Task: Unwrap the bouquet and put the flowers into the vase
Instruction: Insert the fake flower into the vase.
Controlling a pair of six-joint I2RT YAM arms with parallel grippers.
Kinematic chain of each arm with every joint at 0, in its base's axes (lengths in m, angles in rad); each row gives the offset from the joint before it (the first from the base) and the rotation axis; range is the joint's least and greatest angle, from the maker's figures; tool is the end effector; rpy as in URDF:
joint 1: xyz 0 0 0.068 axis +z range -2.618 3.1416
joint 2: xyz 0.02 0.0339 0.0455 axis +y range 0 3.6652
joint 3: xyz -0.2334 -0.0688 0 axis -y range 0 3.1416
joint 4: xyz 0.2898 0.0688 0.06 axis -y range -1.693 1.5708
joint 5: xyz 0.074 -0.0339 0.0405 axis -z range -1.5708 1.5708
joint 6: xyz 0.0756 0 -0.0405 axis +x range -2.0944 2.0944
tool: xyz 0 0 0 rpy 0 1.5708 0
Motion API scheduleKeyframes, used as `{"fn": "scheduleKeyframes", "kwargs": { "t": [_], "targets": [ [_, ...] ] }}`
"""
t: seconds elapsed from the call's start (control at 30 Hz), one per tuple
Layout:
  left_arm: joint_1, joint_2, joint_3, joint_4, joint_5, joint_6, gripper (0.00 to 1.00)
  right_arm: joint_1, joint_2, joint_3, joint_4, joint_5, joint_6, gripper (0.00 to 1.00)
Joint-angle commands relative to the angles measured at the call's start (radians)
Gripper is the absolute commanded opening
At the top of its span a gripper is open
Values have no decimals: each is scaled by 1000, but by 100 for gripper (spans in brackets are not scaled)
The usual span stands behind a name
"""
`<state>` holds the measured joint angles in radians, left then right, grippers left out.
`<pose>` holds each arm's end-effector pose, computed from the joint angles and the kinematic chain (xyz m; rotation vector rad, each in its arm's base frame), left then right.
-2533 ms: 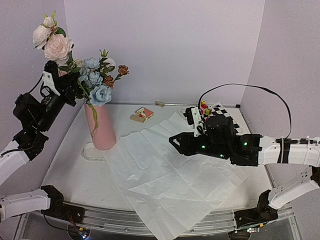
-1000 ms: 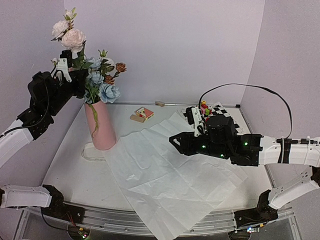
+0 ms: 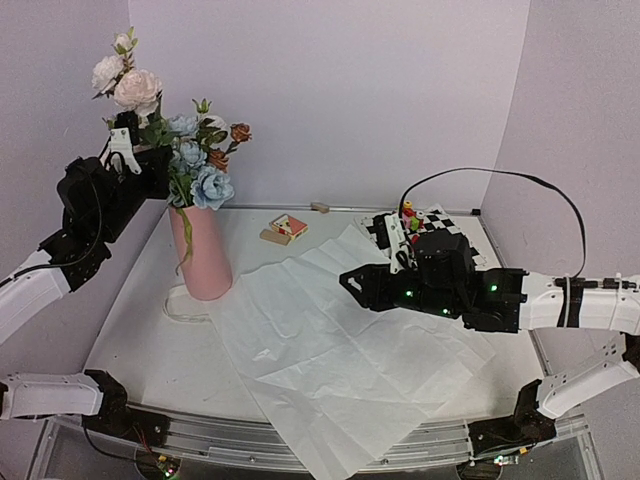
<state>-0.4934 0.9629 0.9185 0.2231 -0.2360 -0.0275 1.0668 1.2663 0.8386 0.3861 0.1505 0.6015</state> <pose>0.2938 -0.1379 0.3784 0.1288 1.3964 -0.2689 0.1969 0.3336 0.2644 -0.2783 1.7195 1.1465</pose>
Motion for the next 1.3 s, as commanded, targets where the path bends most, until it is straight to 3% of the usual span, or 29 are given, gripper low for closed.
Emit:
{"fn": "scheduleKeyframes", "kwargs": {
  "t": [0.0, 0.17, 0.43, 0.77, 1.0, 1.27],
  "targets": [
    [4, 28, 101, -180, 12, -16, 0, 4, -33, -5, 11, 16, 1, 39],
    [4, 32, 178, -176, 41, -9, 0, 5, -22, 2, 11, 10, 4, 39],
    [4, 75, 151, -135, -37, 138, 0, 5, -25, 2, 11, 11, -1, 39],
    [4, 48, 63, -149, -64, -54, 0, 5, -10, 14, 11, 10, 0, 39],
    [4, 22, -38, -125, -54, -87, 0, 4, -10, 13, 11, 10, -5, 39],
    [4, 34, 35, -131, -50, -53, 0, 4, -21, 2, 11, 13, 0, 39]
  ]
}}
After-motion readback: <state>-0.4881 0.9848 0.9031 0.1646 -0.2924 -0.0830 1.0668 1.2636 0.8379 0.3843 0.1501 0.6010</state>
